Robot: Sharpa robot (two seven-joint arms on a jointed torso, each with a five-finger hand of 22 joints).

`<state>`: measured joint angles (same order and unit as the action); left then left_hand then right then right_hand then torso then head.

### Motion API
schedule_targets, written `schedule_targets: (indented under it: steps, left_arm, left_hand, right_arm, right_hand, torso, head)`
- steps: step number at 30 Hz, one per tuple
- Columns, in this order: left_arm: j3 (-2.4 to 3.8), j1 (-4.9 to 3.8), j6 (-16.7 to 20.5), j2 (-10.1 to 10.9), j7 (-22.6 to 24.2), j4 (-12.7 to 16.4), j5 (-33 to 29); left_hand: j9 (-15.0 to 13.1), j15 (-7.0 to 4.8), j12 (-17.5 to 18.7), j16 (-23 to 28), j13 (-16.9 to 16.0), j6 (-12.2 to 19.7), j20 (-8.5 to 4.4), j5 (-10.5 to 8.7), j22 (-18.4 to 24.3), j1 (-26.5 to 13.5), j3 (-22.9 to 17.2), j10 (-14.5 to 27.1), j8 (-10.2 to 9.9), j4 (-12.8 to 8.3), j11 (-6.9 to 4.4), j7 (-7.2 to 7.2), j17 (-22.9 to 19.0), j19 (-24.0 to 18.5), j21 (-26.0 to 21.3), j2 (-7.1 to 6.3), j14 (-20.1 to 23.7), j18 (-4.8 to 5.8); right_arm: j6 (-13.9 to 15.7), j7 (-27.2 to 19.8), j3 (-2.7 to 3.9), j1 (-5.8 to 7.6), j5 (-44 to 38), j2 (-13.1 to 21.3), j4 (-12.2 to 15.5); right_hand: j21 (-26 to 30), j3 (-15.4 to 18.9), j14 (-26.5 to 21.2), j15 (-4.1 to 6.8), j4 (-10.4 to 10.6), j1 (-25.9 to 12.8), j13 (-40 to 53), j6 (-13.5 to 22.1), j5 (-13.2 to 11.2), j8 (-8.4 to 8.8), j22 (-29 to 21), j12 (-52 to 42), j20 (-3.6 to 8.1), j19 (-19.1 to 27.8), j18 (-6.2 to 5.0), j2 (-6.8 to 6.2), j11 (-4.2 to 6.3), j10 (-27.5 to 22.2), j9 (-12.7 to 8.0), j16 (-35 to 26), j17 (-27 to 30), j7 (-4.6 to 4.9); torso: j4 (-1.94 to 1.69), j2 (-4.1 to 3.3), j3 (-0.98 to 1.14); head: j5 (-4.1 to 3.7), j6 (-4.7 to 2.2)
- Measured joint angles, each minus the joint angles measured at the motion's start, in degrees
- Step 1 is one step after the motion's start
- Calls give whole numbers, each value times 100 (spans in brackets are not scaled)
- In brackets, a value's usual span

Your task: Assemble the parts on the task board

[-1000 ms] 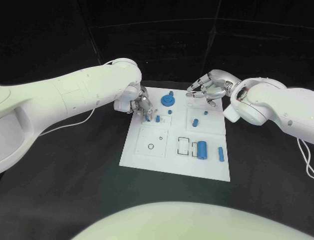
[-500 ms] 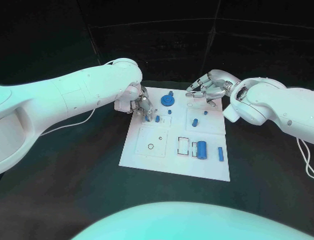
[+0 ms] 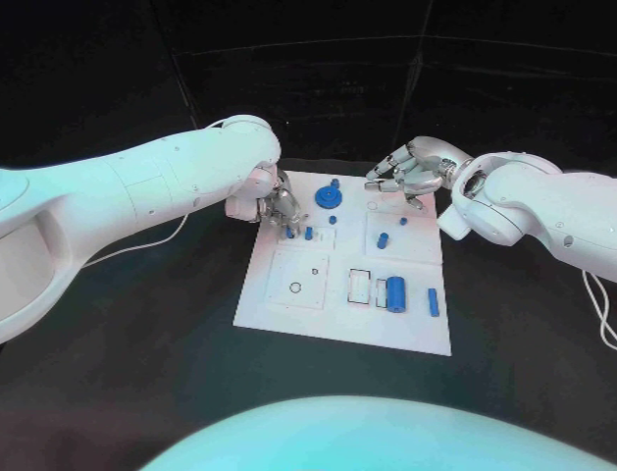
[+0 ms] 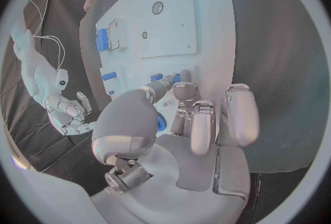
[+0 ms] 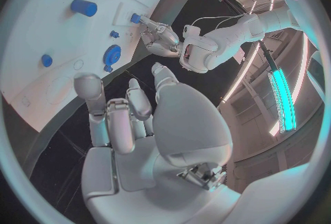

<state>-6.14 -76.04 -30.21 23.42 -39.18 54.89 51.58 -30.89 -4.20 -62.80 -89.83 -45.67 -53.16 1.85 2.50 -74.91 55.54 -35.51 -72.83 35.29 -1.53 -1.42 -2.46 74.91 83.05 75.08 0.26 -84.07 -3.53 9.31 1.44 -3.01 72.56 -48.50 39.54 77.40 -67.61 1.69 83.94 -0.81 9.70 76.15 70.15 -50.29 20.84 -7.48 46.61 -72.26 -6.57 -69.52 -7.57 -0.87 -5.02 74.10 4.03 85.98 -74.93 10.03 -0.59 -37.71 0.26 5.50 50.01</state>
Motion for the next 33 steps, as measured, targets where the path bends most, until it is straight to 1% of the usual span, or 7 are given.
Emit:
schedule_targets:
  steps: [6, 10, 11, 17, 25, 29, 33]
  left_arm:
    - [0, 1, -7, -24, -8, -61, -22]
    - [0, 2, -13, -30, -12, -83, -33]
    - [0, 2, -15, -31, -12, -86, -36]
    - [-3, 6, -18, -31, -23, -108, -41]
    - [-4, 7, -18, -17, -31, -124, -41]
    - [-5, 7, -19, -5, -34, -123, -41]
    - [-5, 8, -14, 18, -36, -105, -40]
  left_hand:
    - [-2, 0, -21, 0, 0, -28, 0, 1, 0, -94, 75, -8, -29, 75, -11, -1, 0, 0, 0, -4, 0, 0]
    - [-12, -14, -21, 0, 1, -51, 0, 4, 0, -144, 136, -8, -61, 136, -13, 11, 0, 0, 0, -40, 14, 0]
    - [-11, -21, -21, 0, 1, -52, 0, 4, 0, -169, 152, -8, -61, 121, -13, 12, 0, 0, 0, -15, 21, 0]
    - [-10, -21, -21, 0, 1, -92, 0, 17, 0, -327, 308, -7, -79, 226, -14, 11, 0, 0, 0, -120, 22, 0]
    - [-29, -21, -46, 0, -14, -131, -14, 17, 0, -548, 659, -7, -87, 359, -13, 7, 0, 14, 0, -322, 22, 0]
    - [-48, -21, -46, 0, -20, -155, -19, 17, 0, -622, 837, -7, -87, 408, -13, -11, 0, 19, 0, -396, 21, 0]
    - [-63, -21, -46, 0, -22, -175, -19, 17, 0, -657, 988, -6, -87, 466, -12, 9, 0, 19, 0, -430, 21, 0]
  right_arm:
    - [0, 1, 0, 0, -1, 5, 2]
    - [0, 1, 0, 0, -1, 7, 4]
    - [0, 1, 0, 0, -1, 7, 4]
    - [0, 1, 0, 0, -1, 9, 5]
    - [1, 1, 0, 0, -2, 11, 5]
    - [1, 1, 0, 0, -2, 12, 5]
    - [1, 1, 0, 0, -2, 12, 4]
  right_hand:
    - [0, 0, 0, 0, 0, 0, 0, 0, 0, 0, 0, 0, 0, 0, -1, 0, 0, 0, 0, 0, 1, 0]
    - [0, 0, 0, 0, 0, 0, 0, 0, 0, 0, 0, 0, 0, 0, 0, 0, 0, 0, 0, 0, 1, 0]
    - [0, 0, 0, 0, 0, 0, 0, 0, 0, 0, 0, 0, 0, 0, 0, 0, 0, 0, 0, 0, 1, 0]
    - [0, 0, 0, 0, 0, 0, -18, 0, 0, 0, -10, 0, 0, 0, 0, 0, 22, -22, 0, 0, 1, 0]
    - [0, 0, 0, 0, 0, 0, -18, 0, 0, 0, -9, 0, 0, 0, 0, 0, 21, -22, 0, 0, 1, 0]
    - [0, 0, 0, 0, 0, 0, -18, 0, 0, 0, -9, 0, 0, 0, 0, 0, 21, -21, 0, 0, 2, 0]
    - [0, 0, 0, 0, 0, 0, -17, 0, 0, 0, -14, 0, 0, 0, -1, 0, 21, -21, 0, -24, 2, 0]
  torso:
    - [1, 0, -1]
    - [1, 0, -1]
    - [1, 0, -2]
    - [1, 0, -4]
    - [-3, 1, -5]
    - [-4, 2, -5]
    - [-6, 2, -5]
  head:
    - [-5, -3]
    - [-14, -3]
    - [-15, -3]
    - [-17, -3]
    - [-24, -1]
    - [-24, -1]
    - [-24, -2]
